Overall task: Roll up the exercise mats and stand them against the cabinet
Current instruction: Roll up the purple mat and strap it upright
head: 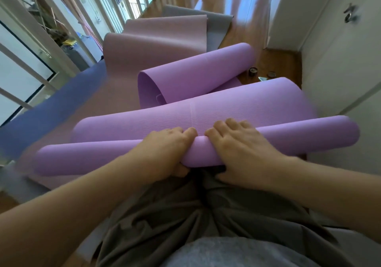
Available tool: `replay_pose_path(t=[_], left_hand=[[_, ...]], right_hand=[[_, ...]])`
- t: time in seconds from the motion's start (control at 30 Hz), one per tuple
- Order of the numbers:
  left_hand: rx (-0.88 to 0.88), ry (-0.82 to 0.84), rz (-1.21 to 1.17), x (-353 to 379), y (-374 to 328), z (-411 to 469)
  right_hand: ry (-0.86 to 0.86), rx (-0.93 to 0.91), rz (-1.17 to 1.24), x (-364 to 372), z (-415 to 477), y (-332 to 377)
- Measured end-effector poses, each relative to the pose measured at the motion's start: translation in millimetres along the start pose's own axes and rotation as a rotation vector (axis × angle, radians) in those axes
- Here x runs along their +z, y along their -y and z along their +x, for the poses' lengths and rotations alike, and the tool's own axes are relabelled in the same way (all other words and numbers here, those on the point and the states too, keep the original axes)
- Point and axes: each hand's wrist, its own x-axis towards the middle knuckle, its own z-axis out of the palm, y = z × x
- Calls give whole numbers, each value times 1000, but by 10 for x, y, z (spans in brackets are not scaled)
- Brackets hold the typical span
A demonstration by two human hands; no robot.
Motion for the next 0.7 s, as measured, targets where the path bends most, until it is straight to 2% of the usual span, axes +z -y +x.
replay_pose_path(t=[0.1,0.17,0.3,0.37,0.43,0.5,0.6,0.63,0.7], left_hand=[[32,116,-105,-90,117,108],[27,76,-52,-112,102,105],[20,-341,229,129,-94,-15],[-12,-308,201,106,-112,19],[-37,-154,95,-10,-34,145],[-14,-18,1,-119,52,241],[27,62,-54,-132,124,295],[22,53,-45,-116,130,280],[-12,-70,12,-94,94,215]], right_hand=[[-50,22,-2,41,95,35],[-27,49,61,20,161,-32],[102,35,171,-41,228,-118],[225,40,206,-110,313,-168],[303,60,207,-169,381,-180],[217,62,84,-139,396,-121],[-71,43,7,42,330,36],[-118,40,45,73,315,49],[-117,30,66,41,335,5]])
